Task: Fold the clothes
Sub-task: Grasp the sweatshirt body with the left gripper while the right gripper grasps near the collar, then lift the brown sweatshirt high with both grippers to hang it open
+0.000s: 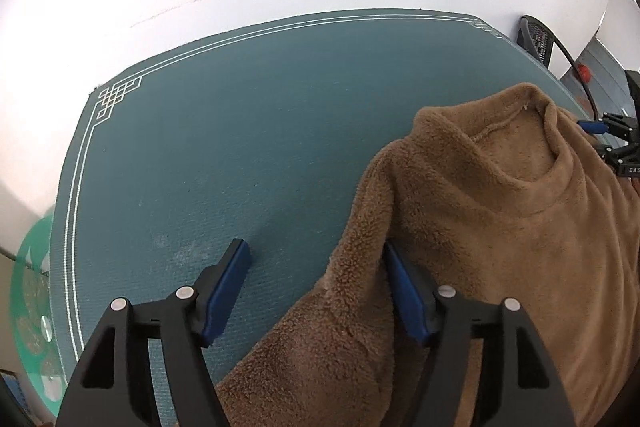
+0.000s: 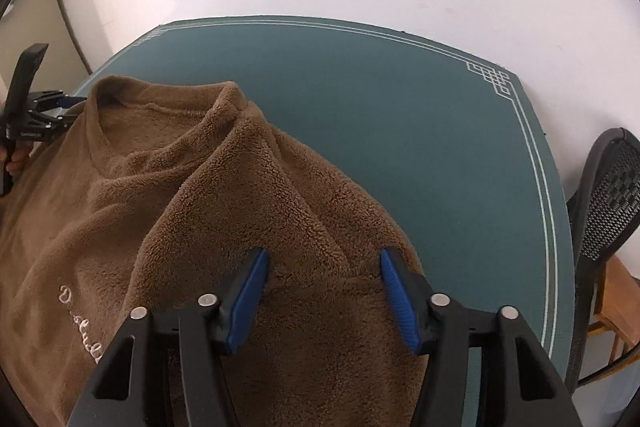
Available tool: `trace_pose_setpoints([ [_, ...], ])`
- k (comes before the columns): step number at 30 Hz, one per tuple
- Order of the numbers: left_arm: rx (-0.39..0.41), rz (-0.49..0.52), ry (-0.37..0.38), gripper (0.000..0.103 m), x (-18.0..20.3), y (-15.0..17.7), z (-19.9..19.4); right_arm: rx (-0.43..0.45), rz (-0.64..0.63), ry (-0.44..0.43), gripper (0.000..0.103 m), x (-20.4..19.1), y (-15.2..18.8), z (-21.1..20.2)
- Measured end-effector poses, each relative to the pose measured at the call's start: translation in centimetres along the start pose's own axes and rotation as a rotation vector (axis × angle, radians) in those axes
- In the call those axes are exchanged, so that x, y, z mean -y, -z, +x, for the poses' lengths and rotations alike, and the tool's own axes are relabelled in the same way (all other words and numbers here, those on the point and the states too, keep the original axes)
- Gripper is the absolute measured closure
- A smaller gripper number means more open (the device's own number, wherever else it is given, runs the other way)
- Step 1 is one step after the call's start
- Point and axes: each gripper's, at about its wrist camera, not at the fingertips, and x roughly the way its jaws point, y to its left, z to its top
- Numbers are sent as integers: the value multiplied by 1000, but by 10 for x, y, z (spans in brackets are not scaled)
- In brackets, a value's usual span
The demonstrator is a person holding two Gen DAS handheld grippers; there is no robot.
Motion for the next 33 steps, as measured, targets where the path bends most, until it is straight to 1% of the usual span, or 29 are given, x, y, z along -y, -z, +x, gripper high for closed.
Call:
trace_pose_setpoints([
  [1, -1, 0, 1, 31, -2, 1, 1, -1, -3, 8, 60, -3, 0, 1],
  [2, -4, 0, 1, 31, -2, 0, 1, -5, 5, 8, 75, -4, -1, 0],
  [3, -8, 0, 1, 31, -2, -1, 2, -9, 10, 18, 85, -6, -1, -2],
  [4, -12, 0, 0, 32, -1, -1, 2, -4, 4, 30, 88, -9, -1, -5],
  [5, -16, 7, 7, 36, -1, 0, 0, 1, -2, 41, 90, -11, 0, -8],
  [8, -29, 32, 37, 47, 1, 4, -7, 89, 49, 43, 92, -6, 3, -39],
  [12, -34, 41, 48, 47, 2, 3, -5, 208, 119, 46, 92, 2, 6, -80],
  [14, -31, 36, 64, 47, 0, 1, -2, 215, 136, 45, 92, 10, 10, -88],
  [16, -31, 40, 83, 47, 3, -2, -1, 195, 120, 72, 92, 9, 14, -83],
  [18, -40, 66, 87, 48, 7, -5, 4, 201, 127, 83, 92, 9, 14, -81],
  [20, -55, 96, 101, 69, 15, -7, 2, 207, 134, 94, 92, 9, 14, -80],
  [22, -66, 112, 92, 75, 19, -7, 1, 219, 136, 114, 92, 4, 15, -82],
  [25, -62, 98, 67, 81, 22, -6, -1, 233, 140, 148, 92, -1, 15, -85],
  [26, -56, 85, 58, 86, 22, -5, -3, 245, 141, 166, 92, -3, 17, -87],
  [28, -27, 60, 45, 89, 20, 1, -13, 270, 144, 202, 92, -7, 22, -93],
  [30, 15, 29, 33, 90, 17, 8, -29, 313, 142, 252, 92, -13, 25, -108],
  [33, 122, -53, 43, 91, 8, 14, -70, 384, 112, 338, 92, -27, 29, -134],
])
